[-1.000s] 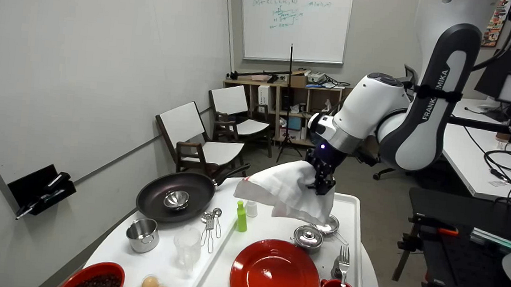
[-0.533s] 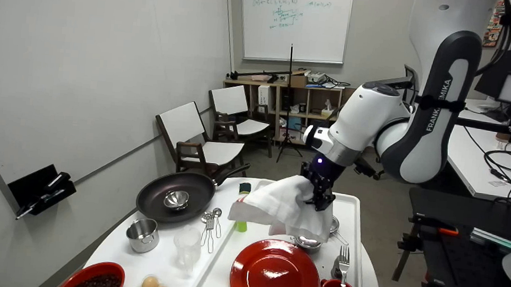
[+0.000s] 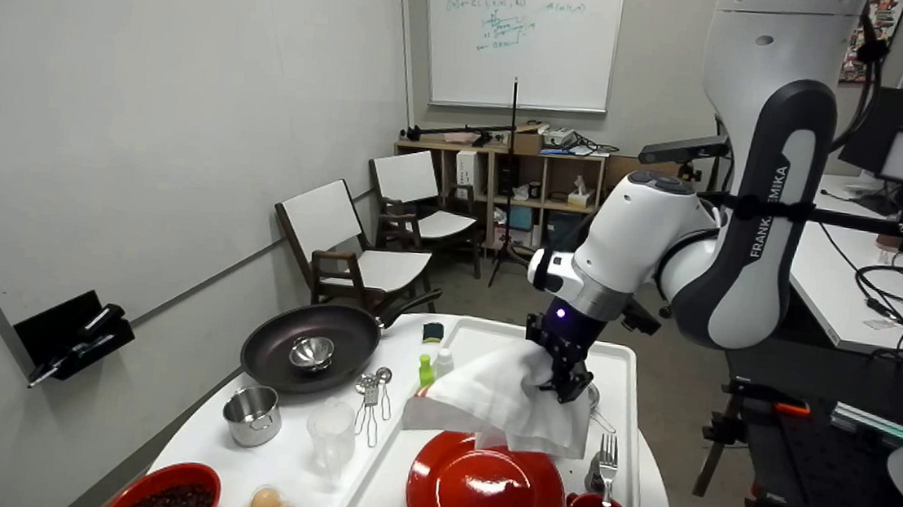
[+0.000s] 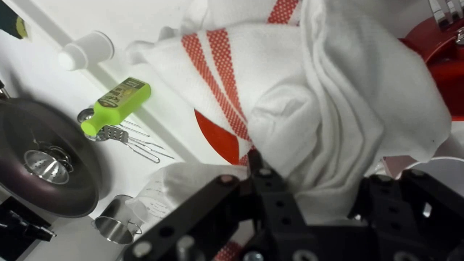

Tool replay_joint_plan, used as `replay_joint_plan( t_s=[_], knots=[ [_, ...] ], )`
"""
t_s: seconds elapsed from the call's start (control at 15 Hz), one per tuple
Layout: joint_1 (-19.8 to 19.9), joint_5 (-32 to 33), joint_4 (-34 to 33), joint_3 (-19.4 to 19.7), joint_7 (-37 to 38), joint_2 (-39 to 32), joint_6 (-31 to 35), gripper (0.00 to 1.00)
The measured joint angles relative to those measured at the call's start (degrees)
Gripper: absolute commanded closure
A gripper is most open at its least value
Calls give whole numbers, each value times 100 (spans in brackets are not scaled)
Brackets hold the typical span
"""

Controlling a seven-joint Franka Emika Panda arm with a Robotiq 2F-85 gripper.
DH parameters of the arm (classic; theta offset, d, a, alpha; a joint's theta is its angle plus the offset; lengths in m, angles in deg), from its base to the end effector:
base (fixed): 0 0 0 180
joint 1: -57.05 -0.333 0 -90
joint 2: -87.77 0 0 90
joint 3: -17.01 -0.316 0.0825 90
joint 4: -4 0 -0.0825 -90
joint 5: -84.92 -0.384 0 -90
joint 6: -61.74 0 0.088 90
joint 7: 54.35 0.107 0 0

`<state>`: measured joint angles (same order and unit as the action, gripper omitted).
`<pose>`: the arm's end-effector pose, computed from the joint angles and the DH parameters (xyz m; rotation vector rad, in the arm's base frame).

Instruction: Use the white towel to wipe the pan

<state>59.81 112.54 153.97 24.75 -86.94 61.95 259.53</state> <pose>0.4325 -0.0311 0.1361 2.6748 1.2871 0.5062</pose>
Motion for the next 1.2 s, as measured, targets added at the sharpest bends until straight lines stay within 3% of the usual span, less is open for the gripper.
replay_joint_plan(
  t_s=[0.6,0.67,1.2],
  knots=[
    [16,-1,-2,-16,0,-19,-3,81],
    [16,-1,-2,-16,0,-19,-3,94],
    [-28,-59,-216,-63,49,-78,-512,94]
  ],
)
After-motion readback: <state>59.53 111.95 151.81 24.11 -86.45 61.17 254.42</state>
